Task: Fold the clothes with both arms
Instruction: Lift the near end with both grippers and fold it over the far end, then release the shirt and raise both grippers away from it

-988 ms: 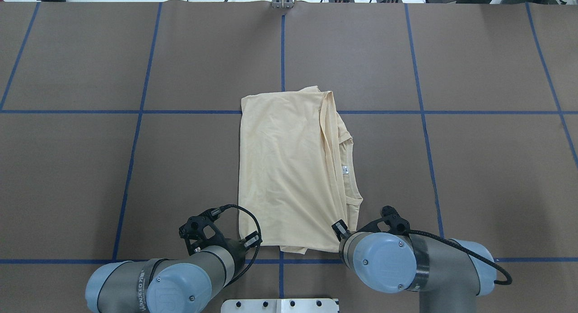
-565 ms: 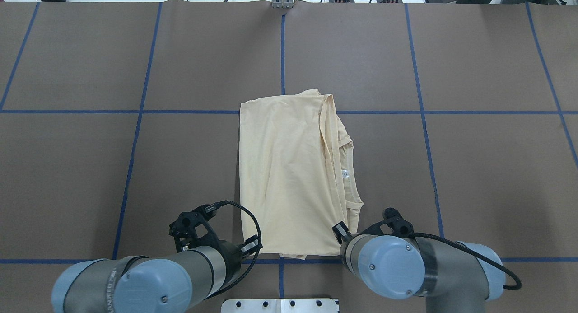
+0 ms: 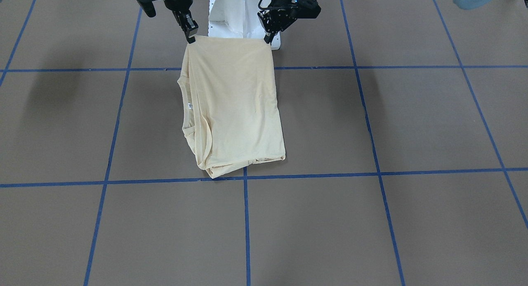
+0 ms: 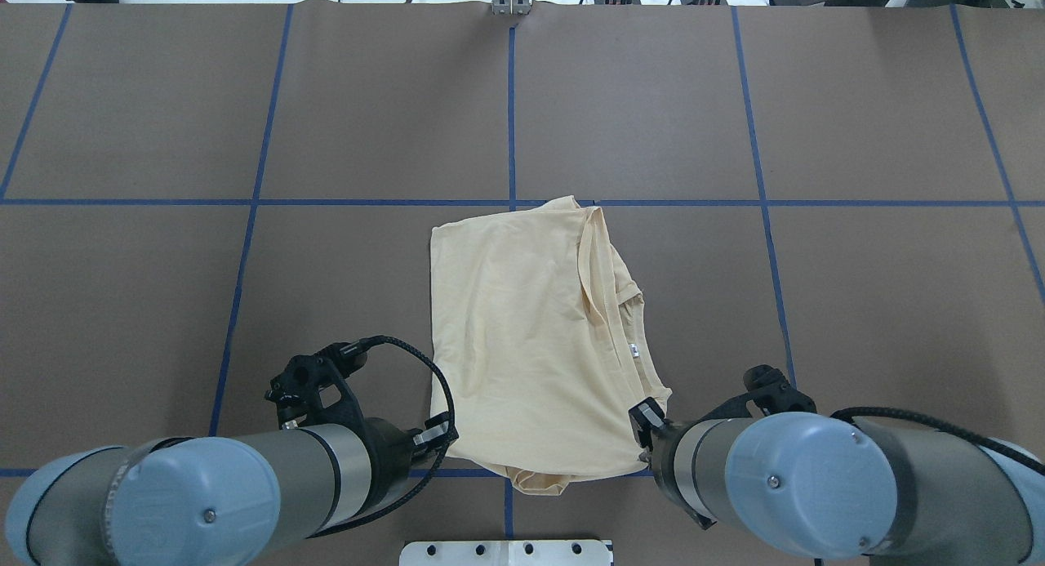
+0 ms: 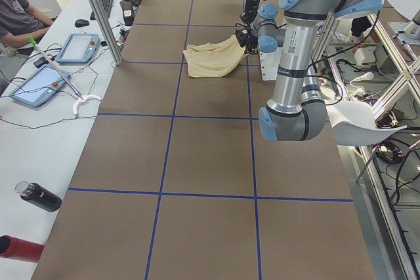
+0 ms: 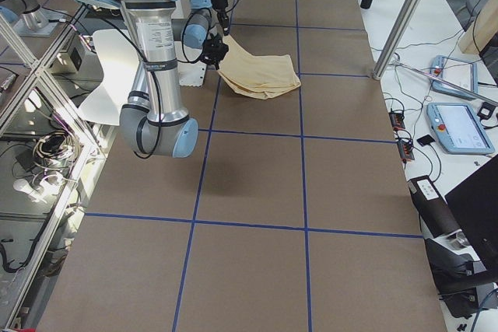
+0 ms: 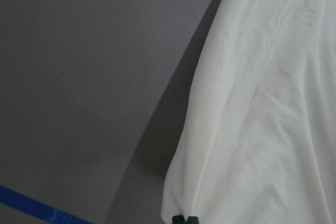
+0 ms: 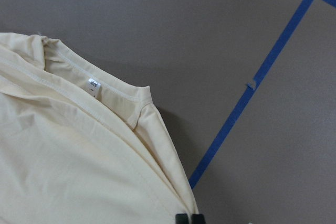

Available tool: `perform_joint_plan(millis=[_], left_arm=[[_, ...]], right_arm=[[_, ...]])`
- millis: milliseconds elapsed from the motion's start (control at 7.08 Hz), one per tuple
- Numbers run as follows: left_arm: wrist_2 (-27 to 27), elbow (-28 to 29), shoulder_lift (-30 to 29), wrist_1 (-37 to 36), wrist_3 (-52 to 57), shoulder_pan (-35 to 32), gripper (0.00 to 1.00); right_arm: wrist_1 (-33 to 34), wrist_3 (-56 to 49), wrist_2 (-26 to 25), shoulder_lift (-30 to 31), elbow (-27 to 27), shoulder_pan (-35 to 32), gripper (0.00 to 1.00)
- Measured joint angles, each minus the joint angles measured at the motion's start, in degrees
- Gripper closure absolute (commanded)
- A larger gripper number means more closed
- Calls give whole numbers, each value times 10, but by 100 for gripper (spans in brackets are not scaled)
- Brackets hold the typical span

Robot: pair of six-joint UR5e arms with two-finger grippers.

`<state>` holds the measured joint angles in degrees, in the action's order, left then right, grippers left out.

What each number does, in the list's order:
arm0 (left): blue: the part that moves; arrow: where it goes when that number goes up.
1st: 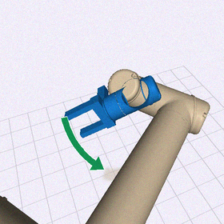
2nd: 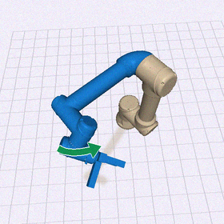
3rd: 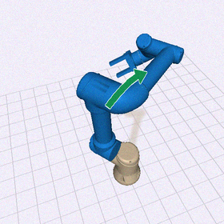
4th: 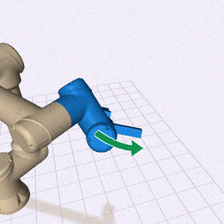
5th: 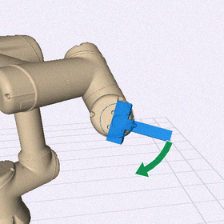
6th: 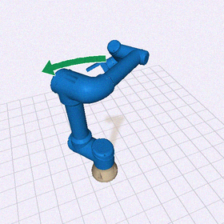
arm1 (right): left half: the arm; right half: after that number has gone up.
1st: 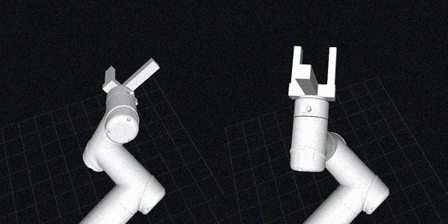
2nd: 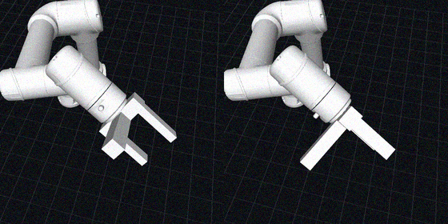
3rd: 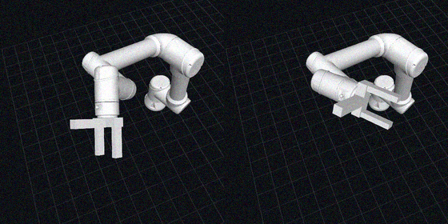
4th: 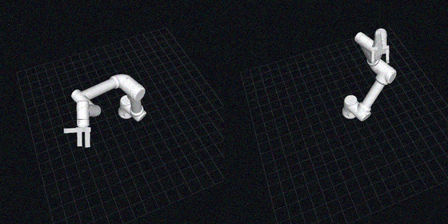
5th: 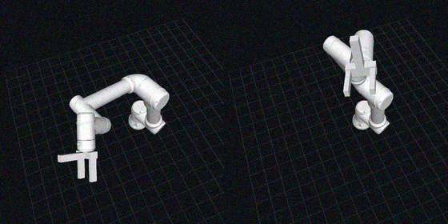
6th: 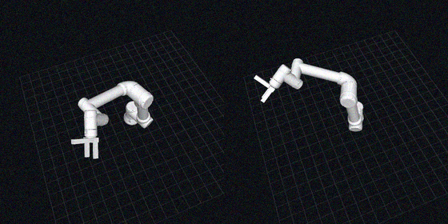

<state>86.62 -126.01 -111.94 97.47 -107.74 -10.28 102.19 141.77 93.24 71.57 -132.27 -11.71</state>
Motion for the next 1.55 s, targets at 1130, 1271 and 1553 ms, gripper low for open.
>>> perform_joint_plan(millis=[1130, 1271, 1553], left_arm=[[50, 321, -120, 176, 117, -215, 100], [49, 360, -130, 203, 118, -220, 56], [48, 401, -136, 228, 148, -240, 1]], right_arm=[[-140, -245, 192, -248, 476, -274, 100], [-162, -263, 193, -262, 519, -279, 100], [-191, -312, 193, -291, 586, -296, 0]])
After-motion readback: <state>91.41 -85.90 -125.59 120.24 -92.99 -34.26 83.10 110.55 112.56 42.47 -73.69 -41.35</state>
